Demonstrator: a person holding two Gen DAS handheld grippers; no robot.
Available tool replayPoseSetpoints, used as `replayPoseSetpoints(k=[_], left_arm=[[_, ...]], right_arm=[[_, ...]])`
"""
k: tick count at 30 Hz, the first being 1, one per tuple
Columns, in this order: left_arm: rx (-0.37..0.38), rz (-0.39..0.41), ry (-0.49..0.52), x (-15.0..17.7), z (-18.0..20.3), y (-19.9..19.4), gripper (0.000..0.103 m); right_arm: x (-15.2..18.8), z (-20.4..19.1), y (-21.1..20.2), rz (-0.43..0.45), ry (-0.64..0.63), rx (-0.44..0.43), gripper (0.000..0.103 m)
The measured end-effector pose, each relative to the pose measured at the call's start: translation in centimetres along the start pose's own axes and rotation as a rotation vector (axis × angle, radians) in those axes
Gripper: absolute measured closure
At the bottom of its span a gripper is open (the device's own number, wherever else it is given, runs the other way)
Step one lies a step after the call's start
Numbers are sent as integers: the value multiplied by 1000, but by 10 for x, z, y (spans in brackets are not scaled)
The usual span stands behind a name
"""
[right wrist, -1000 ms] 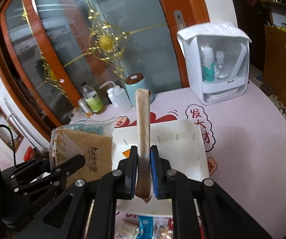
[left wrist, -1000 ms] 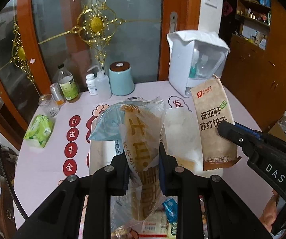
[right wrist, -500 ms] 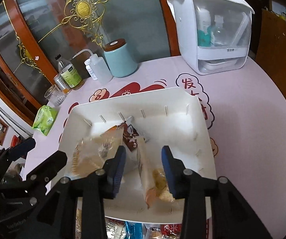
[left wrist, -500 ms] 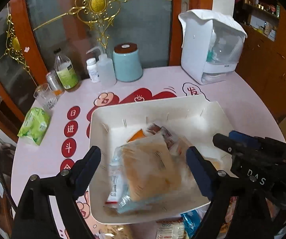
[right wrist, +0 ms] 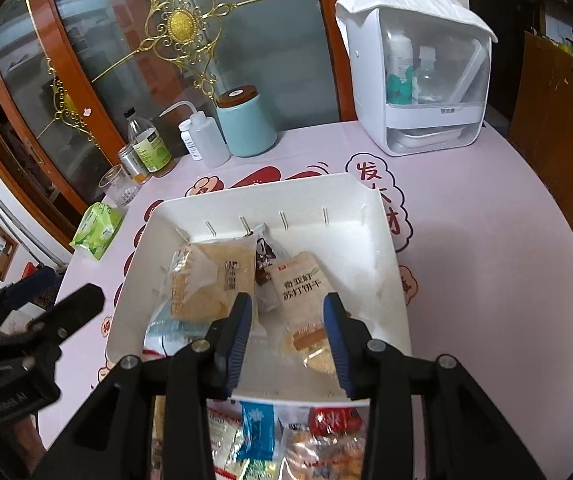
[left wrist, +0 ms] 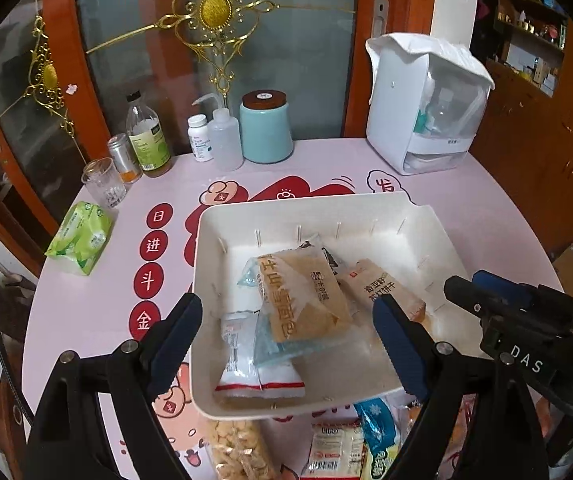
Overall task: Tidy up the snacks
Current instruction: 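Carry both packs over the white tray and open both grippers to drop them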
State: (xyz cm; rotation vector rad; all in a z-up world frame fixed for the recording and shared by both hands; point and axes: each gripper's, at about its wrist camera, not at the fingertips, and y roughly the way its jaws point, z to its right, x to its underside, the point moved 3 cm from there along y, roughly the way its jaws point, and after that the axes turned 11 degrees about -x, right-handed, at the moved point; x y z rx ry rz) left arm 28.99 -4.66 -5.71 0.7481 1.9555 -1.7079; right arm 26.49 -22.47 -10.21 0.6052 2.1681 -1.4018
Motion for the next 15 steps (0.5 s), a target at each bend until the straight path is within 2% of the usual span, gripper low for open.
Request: replayPoseSetpoints(k=[6, 15], left_arm=[[-13, 27, -15, 16, -12, -32, 16], [-10, 6, -80, 49, -34, -75, 17]], right_arm=[[19, -4, -26, 7, -17, -19, 65], [48, -18, -56, 2, -68, -56, 65]])
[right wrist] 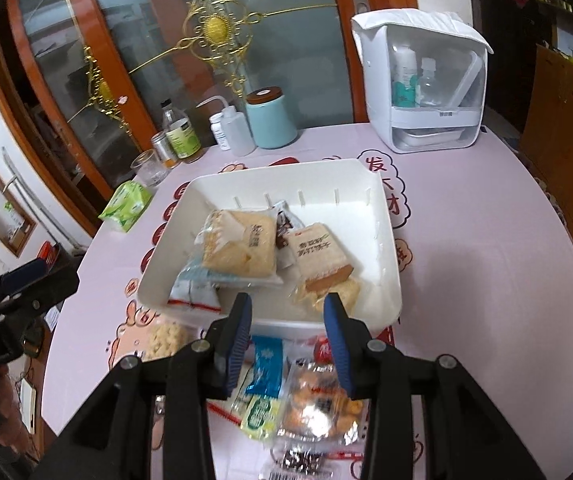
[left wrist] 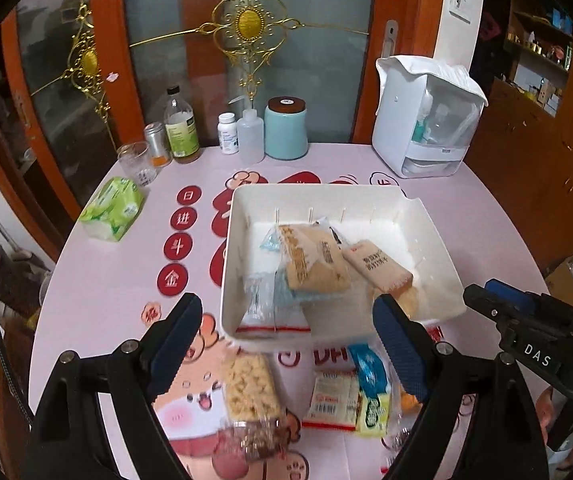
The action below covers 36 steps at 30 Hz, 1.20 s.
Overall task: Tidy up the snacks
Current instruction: 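Carry both packs over the white tray and open both grippers to drop them, then grasp the clear bag of puffed snacks with the left gripper while the right gripper grasps the blue wrapped cake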
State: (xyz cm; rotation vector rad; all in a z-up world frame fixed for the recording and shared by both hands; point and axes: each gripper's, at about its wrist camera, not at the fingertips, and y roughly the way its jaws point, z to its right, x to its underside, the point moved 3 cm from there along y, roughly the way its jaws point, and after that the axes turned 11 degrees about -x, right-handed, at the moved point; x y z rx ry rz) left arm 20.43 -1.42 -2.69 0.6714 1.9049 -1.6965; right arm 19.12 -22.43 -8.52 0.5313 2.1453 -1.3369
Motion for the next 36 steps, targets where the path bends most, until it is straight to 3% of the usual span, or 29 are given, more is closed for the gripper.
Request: replayPoseSetpoints(k=[6, 12, 22, 30, 36], left_arm=[[-31, 13, -1, 18, -12, -22, 16], [-56, -21, -8, 36, -23, -16, 16], [-66, -149, -14, 69, -34, 39, 16], [-58, -273, -6, 97, -34, 91, 16], [-43, -326, -10, 106, -32, 119, 16]], right_arm=[[14, -18, 2, -32, -55, -26, 65], [27, -27, 23, -85, -87, -35, 65], [55, -25, 75, -220, -69, -72, 65], [78, -18, 121, -329, -42, -46, 65], [80, -16, 139, -345, -44, -18, 65]])
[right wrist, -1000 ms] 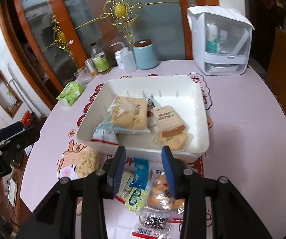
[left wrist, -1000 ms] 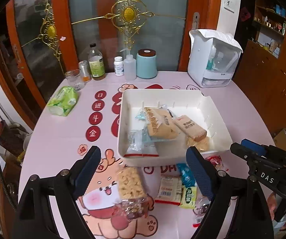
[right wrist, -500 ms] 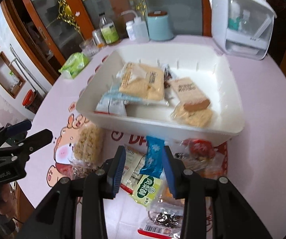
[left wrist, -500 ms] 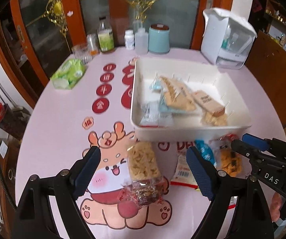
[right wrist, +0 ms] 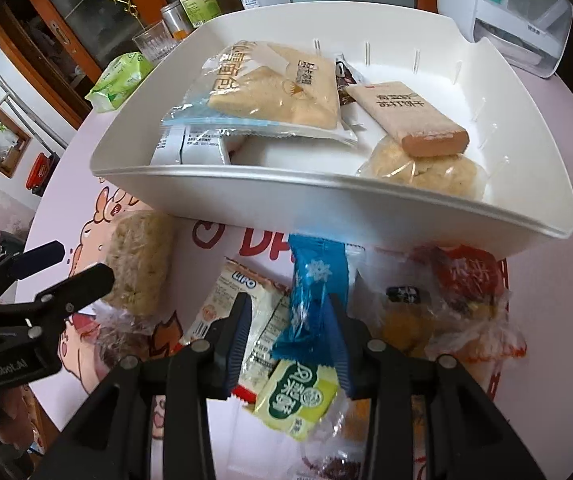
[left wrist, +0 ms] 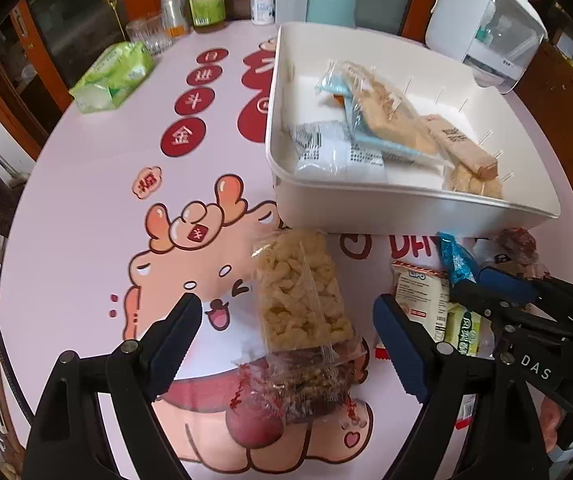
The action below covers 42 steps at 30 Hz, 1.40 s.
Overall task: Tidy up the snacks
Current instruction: 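Grasp the clear bag of puffed snacks with the left gripper while the right gripper grasps the blue wrapped cake, then carry both snacks over the white tray and open both grippers to drop them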
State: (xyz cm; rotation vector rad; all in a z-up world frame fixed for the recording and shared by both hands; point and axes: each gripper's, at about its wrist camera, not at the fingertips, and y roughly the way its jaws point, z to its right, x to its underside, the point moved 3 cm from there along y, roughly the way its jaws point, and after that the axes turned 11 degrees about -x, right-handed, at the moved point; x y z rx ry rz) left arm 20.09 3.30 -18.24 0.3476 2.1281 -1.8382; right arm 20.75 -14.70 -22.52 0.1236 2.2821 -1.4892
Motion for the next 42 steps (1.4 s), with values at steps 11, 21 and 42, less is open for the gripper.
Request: replayPoseSetpoints(k=[11, 21, 42], left_arm=[[5, -68, -9, -4, 1, 38, 16], [22, -115, -5, -4, 5, 62, 16], [56, -91, 13, 19, 24, 44, 51]], right_arm=[[-9, 3, 24, -43, -52, 147, 65], [-10, 0, 29, -38, -83, 137, 76], [11, -24, -22, 52, -43, -81, 78]])
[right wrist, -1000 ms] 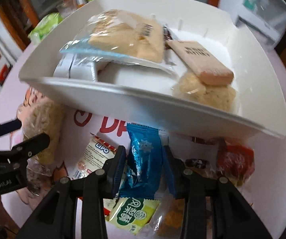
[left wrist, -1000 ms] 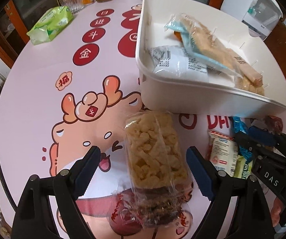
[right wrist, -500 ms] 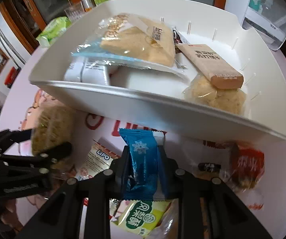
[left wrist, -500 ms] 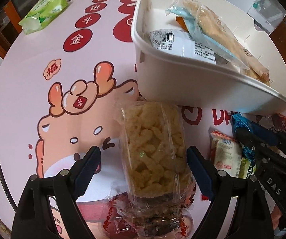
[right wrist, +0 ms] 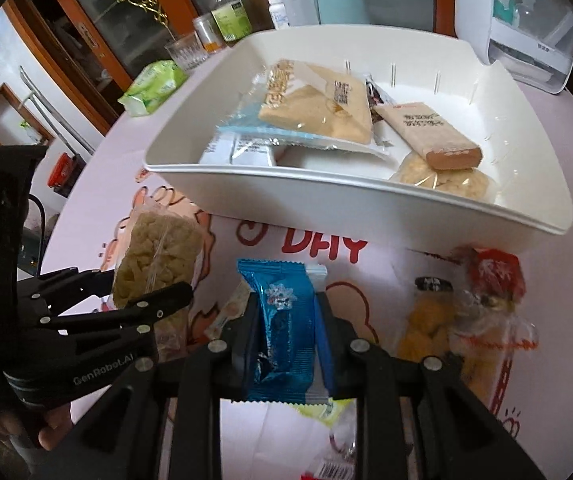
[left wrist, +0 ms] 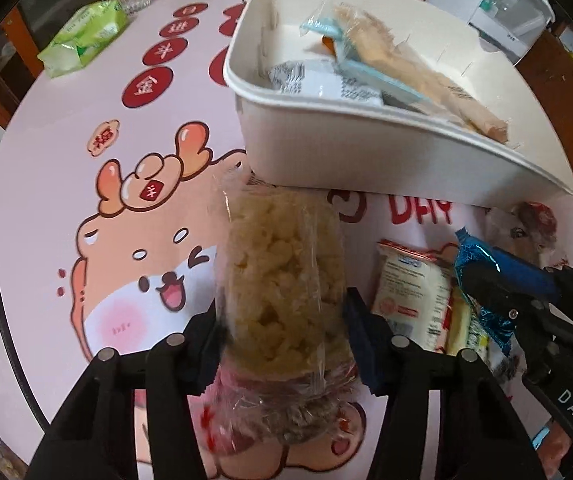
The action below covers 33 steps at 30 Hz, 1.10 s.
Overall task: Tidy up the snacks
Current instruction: 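Carry both snacks over the white tray and open both grippers to drop them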
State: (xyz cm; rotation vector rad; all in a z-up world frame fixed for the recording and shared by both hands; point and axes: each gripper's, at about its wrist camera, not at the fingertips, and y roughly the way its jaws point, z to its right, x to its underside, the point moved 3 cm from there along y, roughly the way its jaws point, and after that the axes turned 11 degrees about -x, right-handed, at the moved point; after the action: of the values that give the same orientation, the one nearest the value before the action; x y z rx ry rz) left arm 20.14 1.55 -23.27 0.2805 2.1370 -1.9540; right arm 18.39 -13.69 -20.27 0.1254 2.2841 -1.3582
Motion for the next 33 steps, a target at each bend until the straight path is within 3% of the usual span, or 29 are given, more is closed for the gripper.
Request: replayPoseSetpoints(k=[10, 16, 25, 33], left_arm=[[-8, 113, 21, 10, 13, -85, 53], [-26, 205, 63, 2, 24, -139, 53], [-82, 391, 130, -42, 37, -212, 53], [-113, 488, 135, -92, 49, -245, 53]], right_arm=[[1, -10, -65, 111, -11, -60, 78], [-15, -16, -109, 192, -45, -70, 78], [-63, -16, -176, 326, -90, -24, 78], [-115, -10, -215, 424, -111, 33, 78]])
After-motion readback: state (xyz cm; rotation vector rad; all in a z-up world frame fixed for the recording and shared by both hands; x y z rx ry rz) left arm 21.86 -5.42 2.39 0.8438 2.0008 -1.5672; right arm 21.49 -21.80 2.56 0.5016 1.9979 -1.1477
